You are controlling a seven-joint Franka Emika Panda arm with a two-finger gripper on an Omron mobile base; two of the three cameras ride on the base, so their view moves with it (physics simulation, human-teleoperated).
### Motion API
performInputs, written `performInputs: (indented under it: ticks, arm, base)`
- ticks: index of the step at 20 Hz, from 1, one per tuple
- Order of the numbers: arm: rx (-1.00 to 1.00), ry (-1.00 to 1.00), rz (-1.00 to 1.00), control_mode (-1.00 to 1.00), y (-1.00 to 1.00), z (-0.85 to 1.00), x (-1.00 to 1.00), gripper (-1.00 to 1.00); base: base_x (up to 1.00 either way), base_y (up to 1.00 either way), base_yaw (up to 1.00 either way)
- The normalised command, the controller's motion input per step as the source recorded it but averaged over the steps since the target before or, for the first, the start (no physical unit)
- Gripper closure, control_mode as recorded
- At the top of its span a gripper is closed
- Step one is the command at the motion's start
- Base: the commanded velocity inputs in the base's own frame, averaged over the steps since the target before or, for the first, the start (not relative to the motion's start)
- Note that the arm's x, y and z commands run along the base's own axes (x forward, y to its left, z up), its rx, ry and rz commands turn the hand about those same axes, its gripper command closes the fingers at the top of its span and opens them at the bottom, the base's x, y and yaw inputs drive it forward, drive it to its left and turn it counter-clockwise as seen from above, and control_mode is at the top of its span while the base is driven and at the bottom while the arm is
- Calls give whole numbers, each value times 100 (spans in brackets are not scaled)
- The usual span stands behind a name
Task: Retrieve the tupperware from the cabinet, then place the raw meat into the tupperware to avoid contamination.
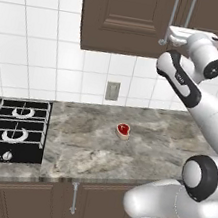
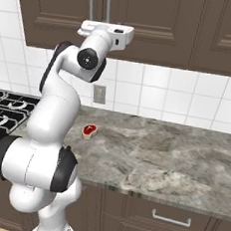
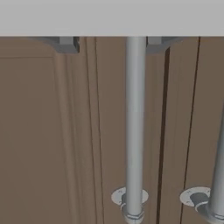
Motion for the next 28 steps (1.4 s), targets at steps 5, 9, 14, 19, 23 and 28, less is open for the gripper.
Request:
performInputs:
  ticks: [5, 9, 14, 19, 23, 28]
  arm:
    - [0, 0, 0, -100, 0, 0, 32, 100]
    - [0, 11, 0, -100, 2, 0, 44, 100]
    - [0, 32, 0, -100, 12, 0, 57, 100]
    - [0, 38, 0, -100, 16, -2, 63, 100]
    - [0, 19, 1, -100, 4, -16, 39, 100]
    - [0, 13, 0, -100, 0, -31, 26, 100]
  base:
    - [0, 0, 0]
    - [0, 0, 0]
    - [0, 0, 0]
    - [0, 0, 0]
    - [0, 0, 0]
    - [0, 0, 0]
